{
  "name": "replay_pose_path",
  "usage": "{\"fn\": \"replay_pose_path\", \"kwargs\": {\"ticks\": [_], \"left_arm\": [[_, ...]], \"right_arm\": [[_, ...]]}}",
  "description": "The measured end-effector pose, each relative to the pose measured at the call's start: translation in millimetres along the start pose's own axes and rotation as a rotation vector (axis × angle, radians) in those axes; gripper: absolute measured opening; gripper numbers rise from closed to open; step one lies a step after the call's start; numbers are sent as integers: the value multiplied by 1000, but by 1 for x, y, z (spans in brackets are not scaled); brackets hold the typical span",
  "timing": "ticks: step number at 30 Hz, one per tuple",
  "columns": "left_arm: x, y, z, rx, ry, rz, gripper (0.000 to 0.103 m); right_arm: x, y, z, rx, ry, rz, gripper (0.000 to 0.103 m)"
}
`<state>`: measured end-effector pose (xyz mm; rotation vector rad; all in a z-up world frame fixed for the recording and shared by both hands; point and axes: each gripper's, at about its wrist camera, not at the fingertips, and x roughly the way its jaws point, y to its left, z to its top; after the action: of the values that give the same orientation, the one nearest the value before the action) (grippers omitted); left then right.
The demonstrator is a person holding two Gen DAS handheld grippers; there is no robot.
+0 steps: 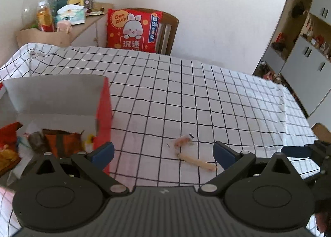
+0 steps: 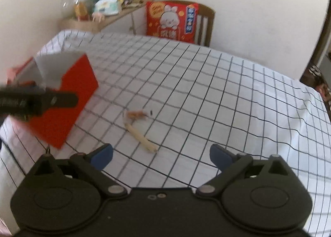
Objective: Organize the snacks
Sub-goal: 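Move both tools back toward the wooden stick snack and orange wrapped candy, then grasp the wooden stick snack with the right tool while the left tool grasps the orange wrapped candy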
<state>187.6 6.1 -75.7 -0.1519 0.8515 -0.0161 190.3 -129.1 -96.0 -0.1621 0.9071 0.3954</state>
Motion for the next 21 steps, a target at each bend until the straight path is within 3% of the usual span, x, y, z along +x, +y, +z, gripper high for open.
{"fn": "replay_pose_path", "kwargs": {"ticks": [7, 15, 18, 21], "left_arm": [[46, -25, 8, 38, 77, 27, 102], [103, -40, 14, 77, 196, 29, 101], [120, -40, 15, 65, 231, 18, 91], [132, -41, 14, 74, 252, 14, 79]], "right_arm": [[27, -4, -1, -101, 16, 87, 92], [63, 1, 4, -224, 62, 117, 70], [78, 2, 7, -233, 84, 139, 56], [87, 6, 8, -242, 92, 163, 50]]}}
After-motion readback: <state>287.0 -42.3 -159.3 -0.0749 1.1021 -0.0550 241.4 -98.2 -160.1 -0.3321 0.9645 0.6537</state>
